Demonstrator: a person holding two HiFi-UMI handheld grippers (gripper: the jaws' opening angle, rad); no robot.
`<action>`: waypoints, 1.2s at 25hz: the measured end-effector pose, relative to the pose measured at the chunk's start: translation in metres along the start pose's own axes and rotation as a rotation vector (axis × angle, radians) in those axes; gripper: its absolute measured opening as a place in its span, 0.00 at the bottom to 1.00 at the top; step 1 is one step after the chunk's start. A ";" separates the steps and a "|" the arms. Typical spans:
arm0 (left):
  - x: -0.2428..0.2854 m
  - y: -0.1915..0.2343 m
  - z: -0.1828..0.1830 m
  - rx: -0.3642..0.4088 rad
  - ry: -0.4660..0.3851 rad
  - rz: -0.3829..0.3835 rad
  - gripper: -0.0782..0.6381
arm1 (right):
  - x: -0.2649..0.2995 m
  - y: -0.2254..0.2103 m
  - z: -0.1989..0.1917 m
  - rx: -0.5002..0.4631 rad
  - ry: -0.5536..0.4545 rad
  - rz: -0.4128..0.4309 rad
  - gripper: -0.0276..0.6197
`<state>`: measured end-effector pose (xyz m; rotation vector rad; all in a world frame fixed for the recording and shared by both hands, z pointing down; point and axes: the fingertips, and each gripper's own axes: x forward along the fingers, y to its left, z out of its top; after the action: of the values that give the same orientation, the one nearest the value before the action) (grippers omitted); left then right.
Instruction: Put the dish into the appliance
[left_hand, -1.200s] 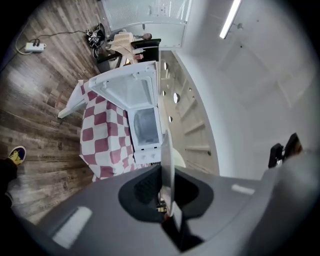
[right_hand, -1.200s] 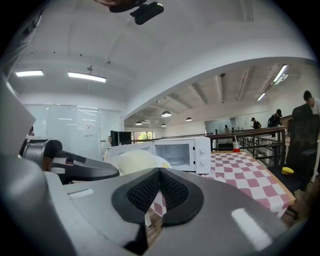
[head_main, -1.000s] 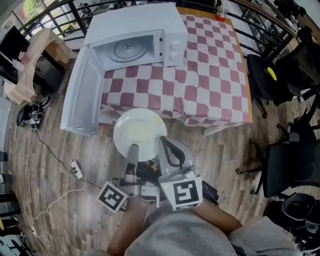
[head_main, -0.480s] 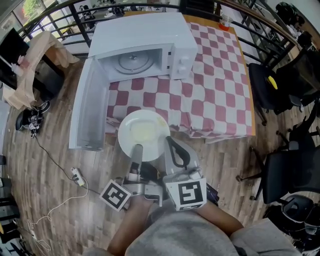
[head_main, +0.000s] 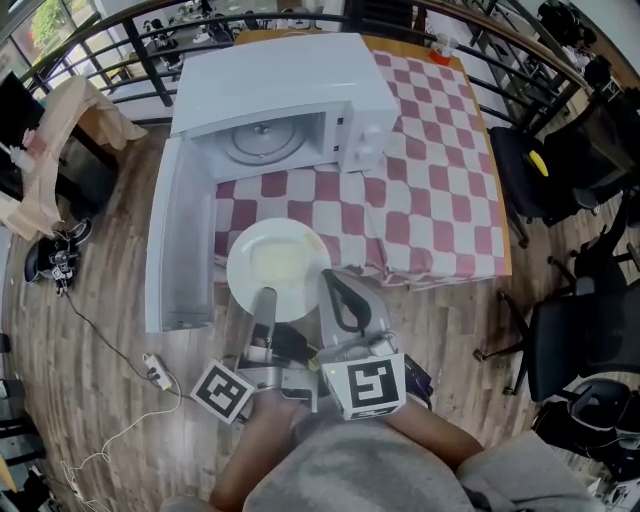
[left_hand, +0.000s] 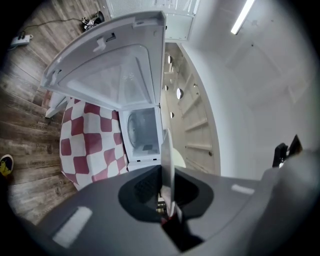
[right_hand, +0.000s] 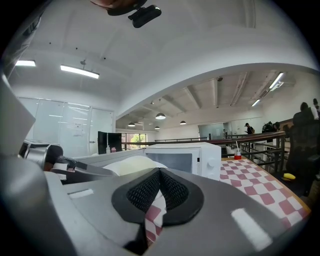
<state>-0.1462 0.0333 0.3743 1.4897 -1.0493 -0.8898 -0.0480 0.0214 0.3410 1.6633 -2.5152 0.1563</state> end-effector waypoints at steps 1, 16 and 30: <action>0.002 0.001 0.002 -0.003 0.005 0.000 0.15 | 0.002 0.001 0.000 0.001 0.000 -0.003 0.04; 0.020 0.005 0.021 -0.011 0.038 -0.007 0.15 | 0.021 -0.004 0.009 0.026 -0.014 -0.069 0.04; 0.016 0.003 0.026 -0.015 0.028 -0.004 0.15 | 0.021 -0.003 0.015 0.024 -0.026 -0.071 0.04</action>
<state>-0.1655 0.0091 0.3733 1.4884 -1.0174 -0.8758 -0.0542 -0.0009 0.3295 1.7720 -2.4783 0.1590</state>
